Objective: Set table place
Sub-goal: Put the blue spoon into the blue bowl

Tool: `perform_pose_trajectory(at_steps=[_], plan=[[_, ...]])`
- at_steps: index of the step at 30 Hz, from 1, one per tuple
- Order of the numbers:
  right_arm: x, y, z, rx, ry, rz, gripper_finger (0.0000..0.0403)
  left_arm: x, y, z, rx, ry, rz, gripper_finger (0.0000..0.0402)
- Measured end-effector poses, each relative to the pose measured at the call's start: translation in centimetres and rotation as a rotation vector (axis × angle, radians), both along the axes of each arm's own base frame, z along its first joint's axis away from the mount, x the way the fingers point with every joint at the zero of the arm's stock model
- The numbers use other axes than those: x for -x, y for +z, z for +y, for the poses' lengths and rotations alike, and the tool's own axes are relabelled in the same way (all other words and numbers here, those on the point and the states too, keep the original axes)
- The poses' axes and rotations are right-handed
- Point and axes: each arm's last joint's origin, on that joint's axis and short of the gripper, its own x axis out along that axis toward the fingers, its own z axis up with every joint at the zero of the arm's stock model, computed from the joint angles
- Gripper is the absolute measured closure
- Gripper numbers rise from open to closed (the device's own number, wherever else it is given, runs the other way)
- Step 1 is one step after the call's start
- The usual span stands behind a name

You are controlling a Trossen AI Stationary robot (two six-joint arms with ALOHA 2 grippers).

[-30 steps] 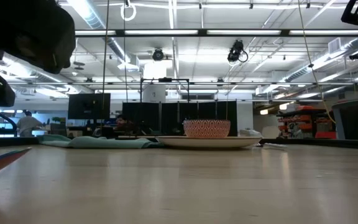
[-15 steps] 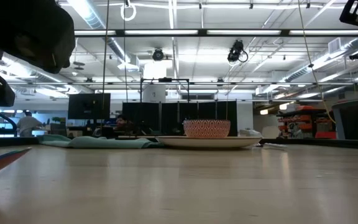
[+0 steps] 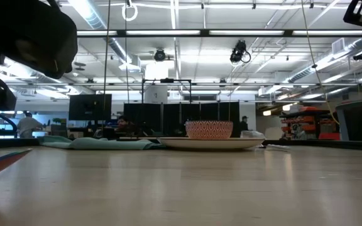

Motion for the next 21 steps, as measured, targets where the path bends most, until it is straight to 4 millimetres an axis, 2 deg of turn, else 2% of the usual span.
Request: perform_pose_trajectory(at_steps=[11, 19, 21], plan=[[0.00, 0.00, 0.00, 0.000, 0.000, 0.000, 0.0318, 0.39, -0.12, -0.05, -0.012, 0.030, 0.034, 0.0305], [0.00, 0.00, 0.00, 0.000, 0.000, 0.000, 0.0318, 0.28, -0.17, 0.31, -0.012, 0.072, 0.058, 0.0383], [0.00, 0.00, 0.00, 0.000, 0.000, 0.000, 0.0318, 0.12, -0.13, 0.52, -0.002, 0.101, 0.066, 0.0391]])
